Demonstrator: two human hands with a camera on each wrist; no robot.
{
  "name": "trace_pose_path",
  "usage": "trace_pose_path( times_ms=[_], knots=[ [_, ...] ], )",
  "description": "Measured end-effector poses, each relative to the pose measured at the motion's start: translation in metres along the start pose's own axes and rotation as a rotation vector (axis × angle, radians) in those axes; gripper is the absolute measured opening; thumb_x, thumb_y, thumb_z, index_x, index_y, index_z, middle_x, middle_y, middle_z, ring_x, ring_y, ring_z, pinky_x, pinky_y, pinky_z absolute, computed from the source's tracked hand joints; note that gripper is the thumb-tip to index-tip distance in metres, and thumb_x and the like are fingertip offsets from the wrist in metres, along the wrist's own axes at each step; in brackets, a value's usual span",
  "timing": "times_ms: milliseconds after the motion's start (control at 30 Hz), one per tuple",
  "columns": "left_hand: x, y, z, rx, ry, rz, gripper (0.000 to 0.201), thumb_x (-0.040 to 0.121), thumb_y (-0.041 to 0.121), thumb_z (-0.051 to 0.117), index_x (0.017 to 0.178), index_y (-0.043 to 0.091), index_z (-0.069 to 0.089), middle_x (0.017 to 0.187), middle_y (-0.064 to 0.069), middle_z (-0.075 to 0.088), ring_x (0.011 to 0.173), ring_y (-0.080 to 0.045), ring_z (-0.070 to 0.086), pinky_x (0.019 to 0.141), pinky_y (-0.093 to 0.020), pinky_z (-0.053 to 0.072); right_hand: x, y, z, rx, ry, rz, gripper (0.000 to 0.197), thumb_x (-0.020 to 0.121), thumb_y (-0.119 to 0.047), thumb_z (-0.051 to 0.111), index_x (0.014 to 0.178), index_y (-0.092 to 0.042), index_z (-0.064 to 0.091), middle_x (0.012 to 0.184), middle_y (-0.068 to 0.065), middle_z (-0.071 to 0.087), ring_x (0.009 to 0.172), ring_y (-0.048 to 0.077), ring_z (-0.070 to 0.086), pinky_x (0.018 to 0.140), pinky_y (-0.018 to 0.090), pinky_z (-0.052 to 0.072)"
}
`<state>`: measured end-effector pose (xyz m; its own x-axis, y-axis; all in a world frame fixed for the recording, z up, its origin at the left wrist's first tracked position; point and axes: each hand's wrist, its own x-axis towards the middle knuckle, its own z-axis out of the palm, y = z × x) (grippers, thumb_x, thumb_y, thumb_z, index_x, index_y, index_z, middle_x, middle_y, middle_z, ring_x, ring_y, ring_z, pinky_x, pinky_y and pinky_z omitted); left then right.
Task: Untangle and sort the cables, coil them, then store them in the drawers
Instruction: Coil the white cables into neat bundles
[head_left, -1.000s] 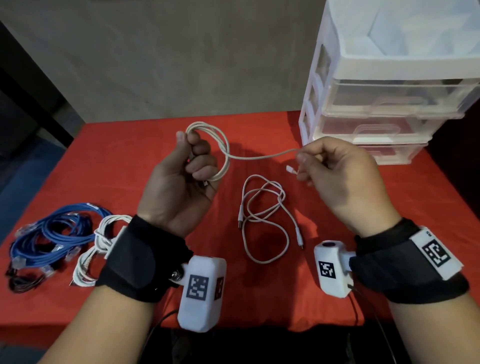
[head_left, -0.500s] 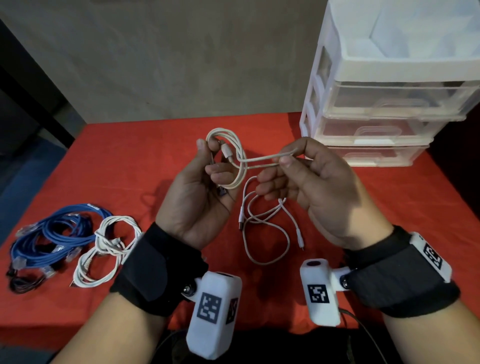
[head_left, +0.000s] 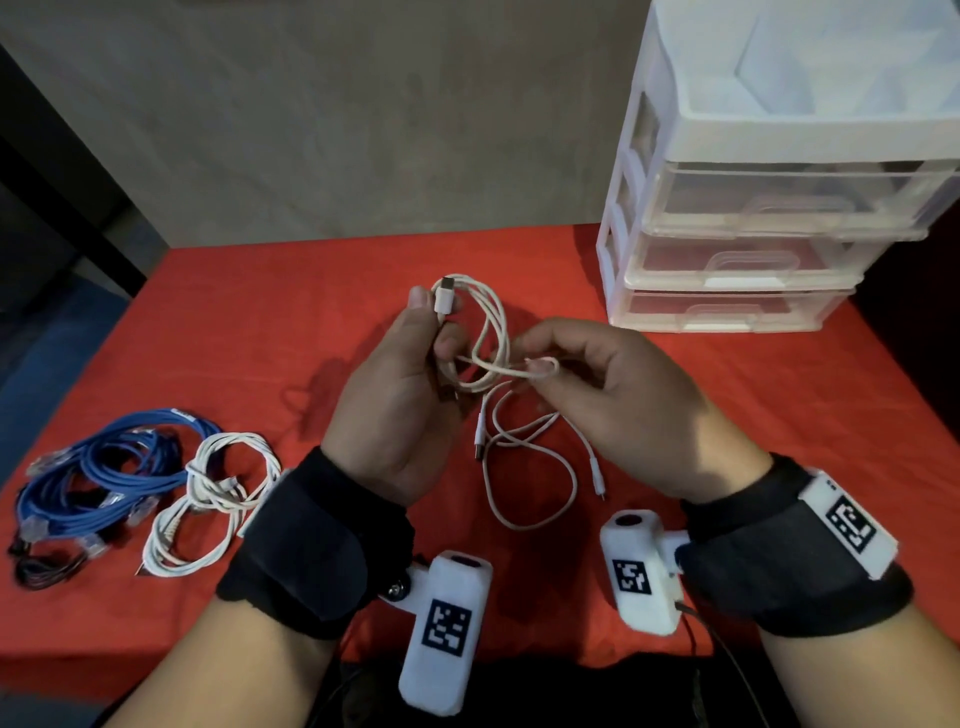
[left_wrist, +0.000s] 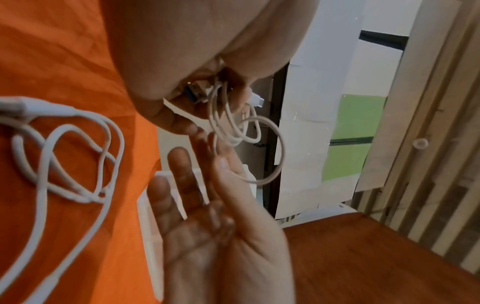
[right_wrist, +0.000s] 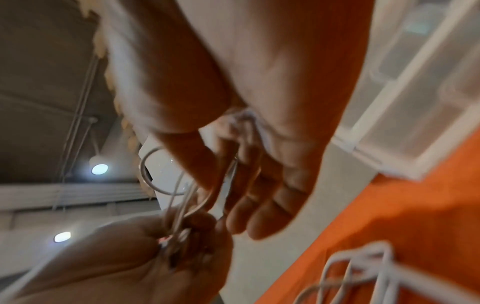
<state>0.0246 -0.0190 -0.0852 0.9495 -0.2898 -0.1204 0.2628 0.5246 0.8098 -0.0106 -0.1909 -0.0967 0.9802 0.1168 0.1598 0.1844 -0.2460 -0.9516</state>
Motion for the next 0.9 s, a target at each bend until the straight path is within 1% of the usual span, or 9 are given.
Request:
trace_pose_path(
  times_ms=[100, 200, 300, 400, 533, 600, 733, 833, 900],
  knots=[
    [0.001, 0.000, -0.005, 0.224, 0.063, 0.158, 0.030, 0.107, 0.034, 0.042, 0.091, 0.016, 0.061, 0.062, 0.005, 0.038, 0.059, -0.011, 0.041, 0.066, -0.030, 0.044, -0.002, -0.010, -0.006, 0.041, 0.011, -0.037, 0.027, 0.092, -0.019, 0.058, 0.116, -0.020, 0.070, 0.104, 0.008, 0.072, 0.098, 0.031, 0.065, 0.087, 0.038, 0.052],
    [-0.004, -0.004, 0.000, 0.552, 0.042, 0.315, 0.036, 0.108, 0.031, 0.043, 0.096, 0.010, 0.069, 0.064, 0.000, 0.047, 0.059, -0.015, 0.042, 0.054, -0.029, 0.038, -0.002, -0.021, 0.002, 0.012, 0.086, -0.130, 0.022, 0.091, -0.024, 0.073, 0.110, -0.015, 0.067, 0.096, -0.003, 0.070, 0.085, 0.021, 0.063, 0.076, 0.026, 0.051],
    [-0.007, -0.006, 0.002, 0.648, -0.055, 0.301, 0.038, 0.107, 0.034, 0.042, 0.101, 0.008, 0.069, 0.065, 0.003, 0.054, 0.058, -0.012, 0.044, 0.054, -0.026, 0.036, 0.001, -0.018, 0.009, -0.088, 0.179, -0.148, 0.022, 0.085, -0.022, 0.082, 0.095, -0.015, 0.064, 0.081, -0.006, 0.065, 0.070, 0.018, 0.058, 0.066, 0.027, 0.048],
    [-0.007, -0.007, 0.002, 0.725, -0.102, 0.300, 0.045, 0.104, 0.037, 0.041, 0.101, -0.003, 0.062, 0.059, 0.014, 0.044, 0.053, -0.006, 0.035, 0.051, -0.026, 0.032, 0.001, -0.017, 0.008, -0.173, 0.269, -0.184, 0.019, 0.082, -0.022, 0.083, 0.093, -0.019, 0.067, 0.085, -0.009, 0.060, 0.068, 0.013, 0.053, 0.066, 0.026, 0.046],
    [-0.011, -0.008, 0.003, 0.671, -0.106, 0.257, 0.040, 0.108, 0.033, 0.040, 0.078, 0.022, 0.065, 0.059, 0.011, 0.037, 0.053, -0.007, 0.030, 0.048, -0.026, 0.026, 0.000, -0.021, 0.006, -0.336, 0.264, -0.330, 0.011, 0.085, -0.016, 0.081, 0.094, -0.018, 0.075, 0.091, -0.004, 0.060, 0.078, 0.004, 0.055, 0.071, 0.011, 0.039],
    [-0.012, -0.006, 0.005, 0.630, -0.118, 0.210, 0.040, 0.108, 0.031, 0.039, 0.076, 0.024, 0.063, 0.060, 0.005, 0.033, 0.053, -0.009, 0.027, 0.048, -0.027, 0.022, -0.001, -0.022, 0.006, -0.374, 0.270, -0.366, 0.008, 0.085, -0.016, 0.081, 0.091, -0.016, 0.076, 0.089, -0.003, 0.062, 0.080, 0.004, 0.057, 0.073, 0.011, 0.038],
    [-0.011, 0.000, 0.004, 0.668, -0.164, 0.128, 0.041, 0.107, 0.034, 0.038, 0.084, 0.013, 0.066, 0.065, -0.008, 0.024, 0.056, -0.017, 0.020, 0.051, -0.035, 0.020, 0.005, -0.020, -0.011, -0.128, 0.405, -0.273, 0.010, 0.090, -0.013, 0.076, 0.092, -0.016, 0.067, 0.086, -0.004, 0.066, 0.079, 0.011, 0.063, 0.074, 0.027, 0.050],
    [-0.011, 0.005, -0.001, 0.691, -0.179, 0.078, 0.044, 0.108, 0.034, 0.036, 0.089, 0.009, 0.067, 0.062, -0.001, 0.027, 0.054, -0.016, 0.024, 0.052, -0.040, 0.026, 0.010, -0.016, -0.039, 0.008, 0.595, -0.210, 0.016, 0.090, -0.018, 0.074, 0.092, -0.029, 0.062, 0.087, -0.003, 0.064, 0.080, 0.026, 0.060, 0.078, 0.053, 0.051],
    [-0.011, 0.007, -0.001, 0.688, -0.184, 0.050, 0.043, 0.108, 0.033, 0.036, 0.087, 0.011, 0.066, 0.060, 0.003, 0.027, 0.052, -0.015, 0.024, 0.050, -0.037, 0.032, 0.009, -0.012, -0.041, 0.006, 0.601, -0.165, 0.013, 0.091, -0.017, 0.072, 0.093, -0.024, 0.061, 0.087, 0.012, 0.064, 0.079, 0.039, 0.057, 0.074, 0.052, 0.050]
  ],
)
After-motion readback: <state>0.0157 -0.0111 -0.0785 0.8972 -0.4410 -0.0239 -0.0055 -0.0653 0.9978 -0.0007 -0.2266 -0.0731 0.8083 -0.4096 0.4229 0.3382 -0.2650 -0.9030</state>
